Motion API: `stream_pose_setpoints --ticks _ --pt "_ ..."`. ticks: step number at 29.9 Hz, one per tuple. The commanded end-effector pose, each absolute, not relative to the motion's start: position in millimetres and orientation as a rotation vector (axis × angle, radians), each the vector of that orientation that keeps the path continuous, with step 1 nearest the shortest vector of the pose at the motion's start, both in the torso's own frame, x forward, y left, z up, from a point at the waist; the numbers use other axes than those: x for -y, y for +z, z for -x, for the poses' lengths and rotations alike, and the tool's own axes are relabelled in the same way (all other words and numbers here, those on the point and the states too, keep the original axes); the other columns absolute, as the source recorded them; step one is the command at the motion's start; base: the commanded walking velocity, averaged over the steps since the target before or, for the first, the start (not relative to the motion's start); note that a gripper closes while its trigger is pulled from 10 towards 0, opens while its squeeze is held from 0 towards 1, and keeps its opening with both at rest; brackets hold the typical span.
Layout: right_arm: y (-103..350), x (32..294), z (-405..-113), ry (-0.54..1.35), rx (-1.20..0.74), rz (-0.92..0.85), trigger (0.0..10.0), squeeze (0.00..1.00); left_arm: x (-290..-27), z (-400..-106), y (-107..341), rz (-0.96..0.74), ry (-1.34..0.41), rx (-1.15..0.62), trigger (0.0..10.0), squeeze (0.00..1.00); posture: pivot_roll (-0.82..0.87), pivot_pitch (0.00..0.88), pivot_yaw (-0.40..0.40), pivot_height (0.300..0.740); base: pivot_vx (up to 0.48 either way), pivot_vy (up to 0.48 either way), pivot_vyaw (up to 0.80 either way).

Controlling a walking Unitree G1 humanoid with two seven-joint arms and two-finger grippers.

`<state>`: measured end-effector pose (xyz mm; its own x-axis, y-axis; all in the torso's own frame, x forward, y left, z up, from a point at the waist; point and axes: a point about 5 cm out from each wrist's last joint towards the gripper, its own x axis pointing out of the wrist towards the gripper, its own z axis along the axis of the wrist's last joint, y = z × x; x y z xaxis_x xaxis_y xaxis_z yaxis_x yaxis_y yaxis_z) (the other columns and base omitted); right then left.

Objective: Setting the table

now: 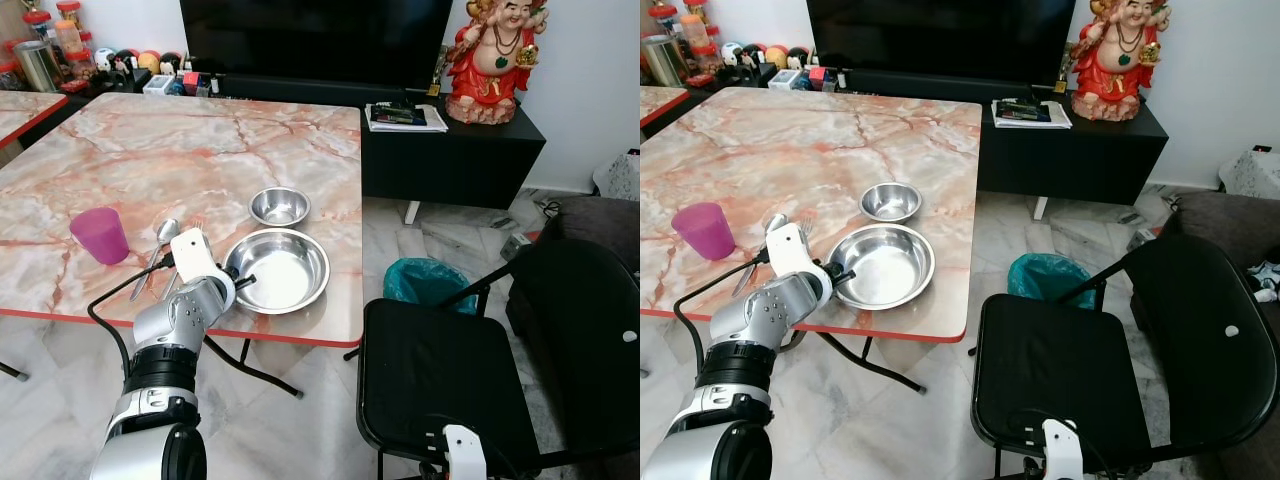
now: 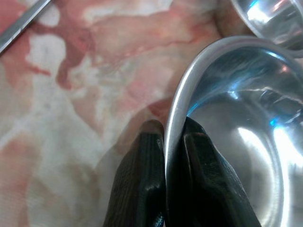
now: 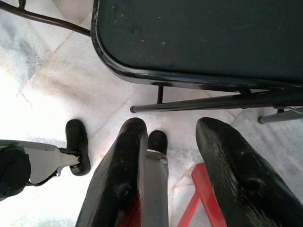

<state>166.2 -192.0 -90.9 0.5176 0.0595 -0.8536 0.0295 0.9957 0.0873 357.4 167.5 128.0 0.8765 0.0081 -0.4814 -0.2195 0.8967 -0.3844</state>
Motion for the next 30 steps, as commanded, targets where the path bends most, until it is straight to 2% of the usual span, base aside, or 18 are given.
stream_pose_setpoints --ticks 1,6,11,12,13,14,15,21,24,27,30 --pt "-90 193 -167 0.015 -1.028 -0.097 10.0 0.0 -168 -354 134 0.426 0.108 -0.484 0.0 0.0 0.08 0.0 -0.034 0.74 0.0 0.0 0.0" --pt "-90 193 -167 0.019 -1.029 -0.095 10.0 0.0 -175 -349 148 0.406 0.081 -0.427 0.0 0.0 0.08 0.0 -0.035 0.74 0.0 0.0 0.0" --pt "-90 193 -167 0.02 -1.03 -0.093 10.0 0.0 -168 -346 190 0.416 -0.068 -0.196 0.0 0.0 0.09 0.0 -0.042 0.74 0.0 0.0 0.0" --pt "-90 194 -167 0.02 -1.03 -0.092 10.0 0.0 -163 -345 201 0.421 -0.12 -0.135 1.6 0.0 0.09 0.0 -0.045 0.74 0.0 0.0 0.0" --pt "-90 194 -167 0.02 -1.031 -0.092 10.0 0.0 -159 -343 209 0.425 -0.153 -0.097 1.6 0.0 0.09 0.0 -0.047 0.74 0.0 0.0 0.0" --pt "-90 194 -167 0.02 -1.031 -0.091 10.0 0.0 -157 -342 216 0.429 -0.178 -0.058 4.3 0.0 0.09 0.0 -0.047 0.74 0.0 0.0 0.0" --pt "-90 194 -168 0.022 -1.03 -0.089 10.0 0.0 -152 -341 224 0.428 -0.207 -0.006 10.0 0.0 0.09 0.0 -0.051 0.74 0.0 0.0 0.0" --pt "-89 194 -169 -0.001 -1.006 -0.1 10.0 0.0 -147 -340 247 0.422 -0.209 0.172 10.0 0.0 0.08 0.0 -0.043 0.74 0.0 0.0 0.0" --pt "-89 195 -169 -0.018 -0.995 -0.108 10.0 0.0 -154 -339 253 0.346 -0.132 0.249 10.0 0.0 0.08 0.0 -0.044 0.74 0.0 0.0 0.0" --pt "-89 195 -170 -0.035 -0.982 -0.116 10.0 0.0 -157 -336 256 0.144 -0.069 0.323 10.0 0.0 0.08 0.0 -0.044 0.74 0.0 0.0 0.0" --pt "-89 196 -169 -0.053 -0.975 -0.107 10.0 0.0 -155 -330 257 0.128 -0.065 0.393 10.0 0.0 0.08 0.0 -0.044 0.74 0.0 0.0 0.0"
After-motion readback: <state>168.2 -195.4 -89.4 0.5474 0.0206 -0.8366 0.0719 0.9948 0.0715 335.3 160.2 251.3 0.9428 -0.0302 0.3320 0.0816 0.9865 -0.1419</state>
